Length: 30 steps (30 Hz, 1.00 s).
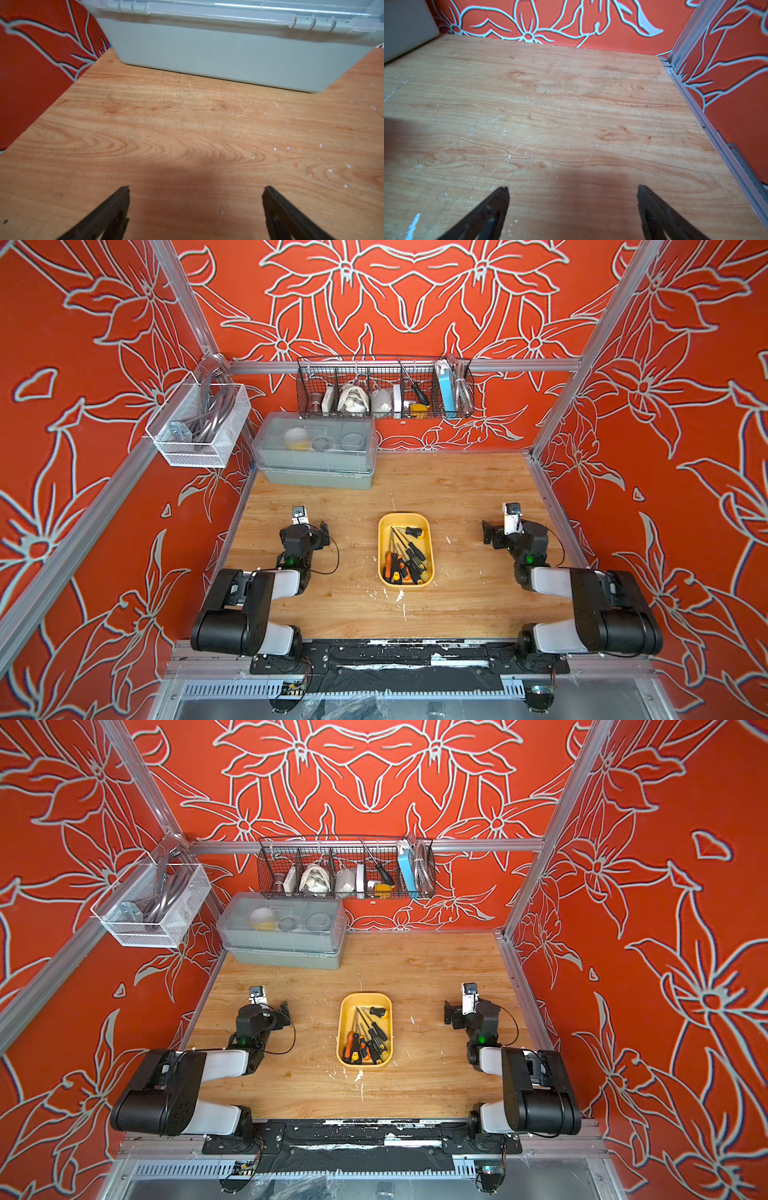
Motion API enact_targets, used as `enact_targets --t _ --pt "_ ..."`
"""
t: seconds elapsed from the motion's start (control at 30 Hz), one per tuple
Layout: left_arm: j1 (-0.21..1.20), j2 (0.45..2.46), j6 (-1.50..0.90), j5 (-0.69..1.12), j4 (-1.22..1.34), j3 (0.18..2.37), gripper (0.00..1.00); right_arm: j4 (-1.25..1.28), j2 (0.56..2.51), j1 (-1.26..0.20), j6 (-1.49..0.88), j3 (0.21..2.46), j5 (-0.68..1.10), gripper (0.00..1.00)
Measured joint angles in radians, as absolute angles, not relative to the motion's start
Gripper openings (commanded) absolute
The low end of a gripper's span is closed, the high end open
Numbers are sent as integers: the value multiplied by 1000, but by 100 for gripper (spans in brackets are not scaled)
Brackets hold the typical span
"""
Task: Take out the screwdriver from the storage box
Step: Pick up the storage box at the center of the board.
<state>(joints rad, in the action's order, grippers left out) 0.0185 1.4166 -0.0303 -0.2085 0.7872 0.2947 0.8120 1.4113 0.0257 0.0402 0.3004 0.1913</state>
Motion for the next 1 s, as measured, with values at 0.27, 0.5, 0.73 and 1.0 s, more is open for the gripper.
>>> enact_targets --t 0.27,0.5,0.73,1.0 --pt "20 1357 -46 -248 560 419 99 651 1294 25 -4 328 66 100" --pt "37 1221 -181 -292 164 680 99 262 1121 22 -123 567 6 100" --pt "131 1224 -321 -202 -284 1007 99 -138 972 -99 -190 682 5 100" --pt "340 1209 -413 -36 -609 1066 98 -447 852 -228 -145 826 36 100"
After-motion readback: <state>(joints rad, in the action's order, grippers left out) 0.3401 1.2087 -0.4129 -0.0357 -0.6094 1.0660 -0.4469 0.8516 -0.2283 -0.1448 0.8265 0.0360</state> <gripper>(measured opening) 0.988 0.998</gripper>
